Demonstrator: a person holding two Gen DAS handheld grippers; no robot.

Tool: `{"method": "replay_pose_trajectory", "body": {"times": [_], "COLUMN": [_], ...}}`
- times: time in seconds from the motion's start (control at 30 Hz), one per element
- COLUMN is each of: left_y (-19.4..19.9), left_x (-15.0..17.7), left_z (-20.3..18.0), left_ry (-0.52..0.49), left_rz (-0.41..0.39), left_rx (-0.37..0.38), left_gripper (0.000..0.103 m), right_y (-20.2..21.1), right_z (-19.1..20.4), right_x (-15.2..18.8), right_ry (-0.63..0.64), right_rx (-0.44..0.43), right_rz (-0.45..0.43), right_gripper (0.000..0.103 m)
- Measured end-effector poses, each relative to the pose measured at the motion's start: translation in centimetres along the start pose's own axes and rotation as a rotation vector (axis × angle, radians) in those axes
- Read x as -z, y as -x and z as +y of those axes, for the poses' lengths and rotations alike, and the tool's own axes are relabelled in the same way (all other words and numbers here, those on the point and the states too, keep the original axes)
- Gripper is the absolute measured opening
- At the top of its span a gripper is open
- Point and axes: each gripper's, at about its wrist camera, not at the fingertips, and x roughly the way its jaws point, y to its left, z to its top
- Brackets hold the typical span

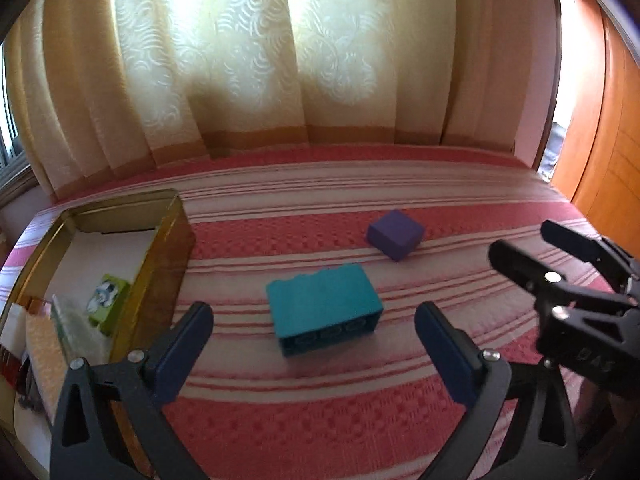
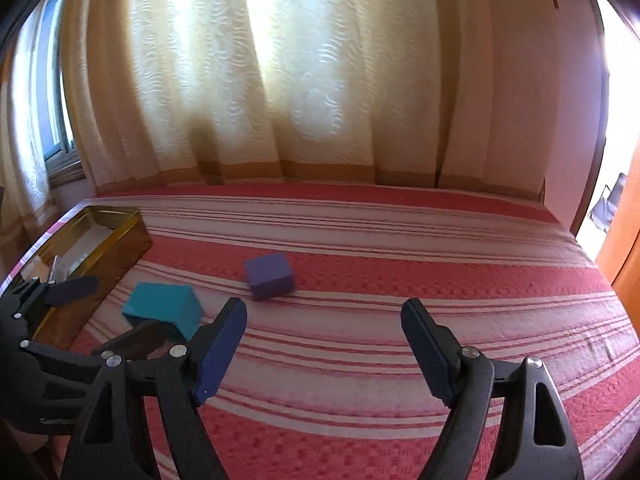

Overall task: Organize rigid objects
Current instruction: 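Move both open grippers back to the teal brick and purple cube, then grasp the purple cube with the right gripper while the left gripper grasps the teal lego brick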

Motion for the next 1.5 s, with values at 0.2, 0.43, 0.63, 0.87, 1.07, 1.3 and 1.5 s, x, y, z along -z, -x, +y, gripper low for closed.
{"method": "replay_pose_trajectory", "body": {"times": [0.2, 0.43, 0.63, 0.87, 1.07, 1.3, 1.5], "left_y": [-2.1, -4.5, -5.5, -5.8, -5.5, -5.4, -5.1], "left_x": [-0.3, -1.7, -2.5, -2.4, -2.2, -2.3, -2.1], "left_z": [-0.1, 1.3, 3.0, 3.6, 3.5, 3.5, 3.6], "left_ry": [-0.003, 0.024, 0.066, 0.073, 0.064, 0.067, 0.071], "left_rz": [0.054, 0.090, 0.091, 0.092, 0.084, 0.081, 0.073], "left_rx": [-0.017, 0.012, 0.005, -0.021, -0.026, -0.019, 0.000], "left_gripper": [0.074, 0.066, 0.066, 0.067, 0.067, 0.067, 0.067], "right_y": [-0.7, -3.2, -6.4, -9.6, -10.2, -11.1, -9.9], "right_z": [-0.8, -0.1, 2.3, 3.1, 3.0, 4.0, 4.0], "right_x": [-0.5, -2.2, -3.3, -3.5, -3.4, -3.3, -3.1], "right_ry": [-0.033, -0.042, 0.019, 0.004, -0.014, 0.050, 0.063], "right_rx": [-0.019, -0.073, -0.090, -0.090, -0.109, -0.118, -0.112], "right_rz": [0.017, 0.042, 0.083, 0.168, 0.196, 0.258, 0.227], "right_gripper": [0.081, 0.081, 0.081, 0.081, 0.081, 0.046, 0.042]}}
